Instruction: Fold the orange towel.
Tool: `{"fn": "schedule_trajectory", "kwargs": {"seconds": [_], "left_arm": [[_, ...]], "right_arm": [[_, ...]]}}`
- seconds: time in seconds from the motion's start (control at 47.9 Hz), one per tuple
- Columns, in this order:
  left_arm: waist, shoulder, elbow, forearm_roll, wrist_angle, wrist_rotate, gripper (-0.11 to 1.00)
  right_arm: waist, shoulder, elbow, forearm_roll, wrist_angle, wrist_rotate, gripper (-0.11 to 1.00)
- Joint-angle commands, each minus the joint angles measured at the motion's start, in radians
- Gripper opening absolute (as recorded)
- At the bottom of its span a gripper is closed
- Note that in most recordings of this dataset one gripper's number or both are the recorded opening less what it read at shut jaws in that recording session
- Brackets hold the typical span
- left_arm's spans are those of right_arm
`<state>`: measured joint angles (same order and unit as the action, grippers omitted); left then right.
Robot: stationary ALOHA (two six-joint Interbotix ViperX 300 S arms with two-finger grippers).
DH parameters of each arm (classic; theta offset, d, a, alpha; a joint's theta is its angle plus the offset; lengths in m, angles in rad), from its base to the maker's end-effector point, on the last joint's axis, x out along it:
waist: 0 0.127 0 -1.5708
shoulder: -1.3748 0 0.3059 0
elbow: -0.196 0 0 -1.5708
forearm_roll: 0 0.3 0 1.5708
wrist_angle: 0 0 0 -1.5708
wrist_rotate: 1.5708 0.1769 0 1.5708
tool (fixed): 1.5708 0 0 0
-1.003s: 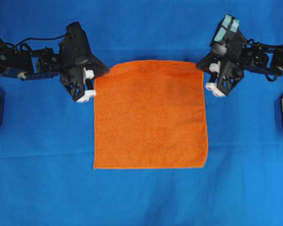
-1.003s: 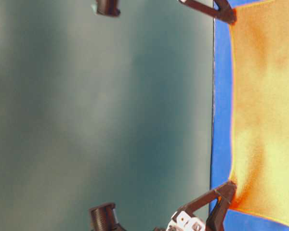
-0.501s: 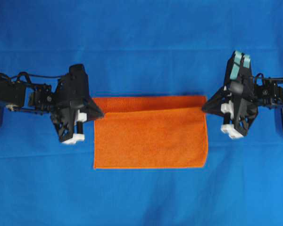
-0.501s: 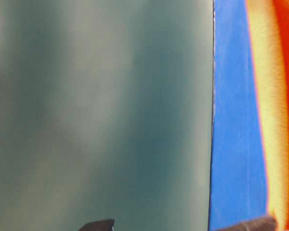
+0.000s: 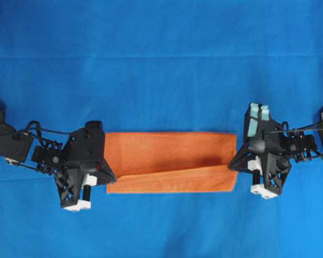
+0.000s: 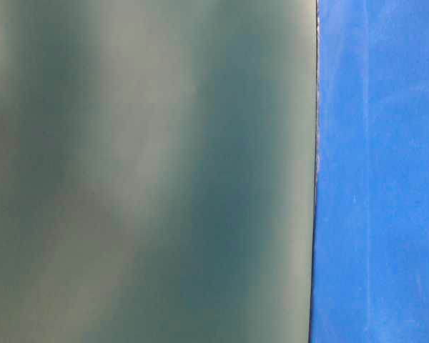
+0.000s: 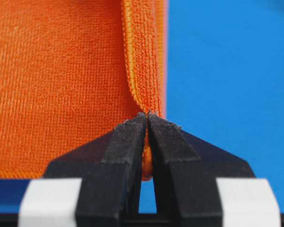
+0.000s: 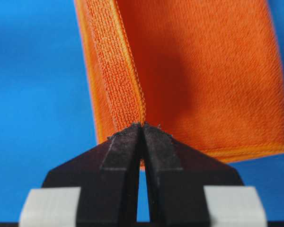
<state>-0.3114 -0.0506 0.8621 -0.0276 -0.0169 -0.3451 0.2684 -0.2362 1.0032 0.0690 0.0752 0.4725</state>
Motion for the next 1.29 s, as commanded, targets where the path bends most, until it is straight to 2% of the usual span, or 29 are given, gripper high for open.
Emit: {"fn": "schedule_trajectory", "kwargs": {"seconds": [0.0,0.522,0.606,0.668,0.71,0.815,0.877,0.919,1.044,1.17,1.274], "left_arm": [[-0.012,0.014,-0.029,0.002,-0.006,-0.002,0.01],[0.008,0.044,-0.031,0.002,-0.026,0.002,0.03],[0.008,0.044,-0.031,0.002,-0.026,0.002,0.15],[0.008,0.043,-0.031,0.002,-0.025,0.002,0.30],[0.008,0.040,-0.032,0.002,-0.020,0.005,0.41],[0.020,0.021,-0.028,0.002,-0.008,0.008,0.67],[0.034,-0.005,-0.023,0.002,0.006,0.011,0.77],[0.040,-0.021,-0.021,0.002,0.012,0.017,0.79],[0.067,-0.084,0.000,0.003,0.020,0.043,0.79],[0.104,-0.137,0.038,0.005,0.000,0.081,0.79],[0.132,-0.147,0.058,0.005,-0.014,0.087,0.79]], "right_arm": [[0.017,0.006,-0.028,0.003,0.012,0.008,0.01],[0.017,0.020,-0.037,0.003,0.031,0.015,0.02],[0.017,0.020,-0.040,0.003,0.041,0.017,0.02],[0.017,0.020,-0.043,0.003,0.049,0.015,0.03],[0.017,0.018,-0.046,0.002,0.055,0.014,0.10],[0.009,0.008,-0.044,-0.005,0.074,0.012,0.43],[0.000,-0.011,-0.038,-0.018,0.084,0.011,0.59],[-0.008,-0.025,-0.034,-0.031,0.089,0.011,0.65],[-0.044,-0.083,-0.015,-0.069,0.092,0.011,0.60],[-0.104,-0.121,0.006,-0.103,0.086,0.011,0.61],[-0.140,-0.126,0.009,-0.118,0.086,0.008,0.61]]}}
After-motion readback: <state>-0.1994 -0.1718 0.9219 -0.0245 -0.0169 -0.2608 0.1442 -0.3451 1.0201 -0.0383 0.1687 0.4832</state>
